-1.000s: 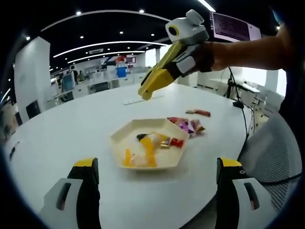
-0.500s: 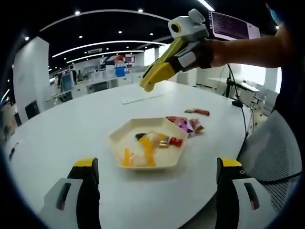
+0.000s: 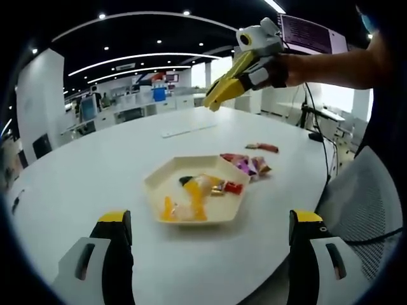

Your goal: Place the target food into the container with the food tongs after gripping and lifting it, then release it inside without dropping or visibly crushing the food.

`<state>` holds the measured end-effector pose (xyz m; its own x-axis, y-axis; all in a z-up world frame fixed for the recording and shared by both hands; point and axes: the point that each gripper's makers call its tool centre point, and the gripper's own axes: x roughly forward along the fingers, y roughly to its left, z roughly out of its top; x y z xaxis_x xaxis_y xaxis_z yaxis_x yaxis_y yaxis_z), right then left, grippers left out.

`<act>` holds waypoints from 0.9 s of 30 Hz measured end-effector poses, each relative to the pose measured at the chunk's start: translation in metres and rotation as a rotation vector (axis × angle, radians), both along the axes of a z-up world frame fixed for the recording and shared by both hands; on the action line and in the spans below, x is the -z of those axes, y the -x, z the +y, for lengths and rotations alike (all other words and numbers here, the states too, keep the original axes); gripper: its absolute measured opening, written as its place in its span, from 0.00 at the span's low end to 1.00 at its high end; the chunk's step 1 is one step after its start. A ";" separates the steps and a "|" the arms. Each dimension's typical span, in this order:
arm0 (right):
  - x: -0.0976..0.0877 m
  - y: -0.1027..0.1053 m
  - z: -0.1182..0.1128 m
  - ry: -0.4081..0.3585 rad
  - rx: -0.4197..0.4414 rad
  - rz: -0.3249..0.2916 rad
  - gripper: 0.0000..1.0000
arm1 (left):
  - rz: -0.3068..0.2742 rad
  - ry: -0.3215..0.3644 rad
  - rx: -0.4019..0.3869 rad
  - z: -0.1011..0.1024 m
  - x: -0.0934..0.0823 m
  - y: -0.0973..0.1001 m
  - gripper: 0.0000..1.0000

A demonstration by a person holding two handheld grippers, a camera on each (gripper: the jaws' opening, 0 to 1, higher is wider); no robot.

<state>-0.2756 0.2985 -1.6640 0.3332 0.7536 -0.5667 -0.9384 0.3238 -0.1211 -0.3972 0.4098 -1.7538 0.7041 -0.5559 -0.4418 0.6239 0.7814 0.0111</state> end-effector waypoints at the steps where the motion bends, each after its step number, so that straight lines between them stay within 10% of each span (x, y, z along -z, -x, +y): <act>1: 0.000 -0.001 -0.004 -0.001 0.006 0.000 0.28 | -0.001 0.000 -0.001 0.000 0.000 0.000 1.00; 27: 0.007 -0.029 -0.103 -0.004 0.135 -0.008 0.28 | 0.021 -0.012 -0.008 0.002 0.005 0.000 1.00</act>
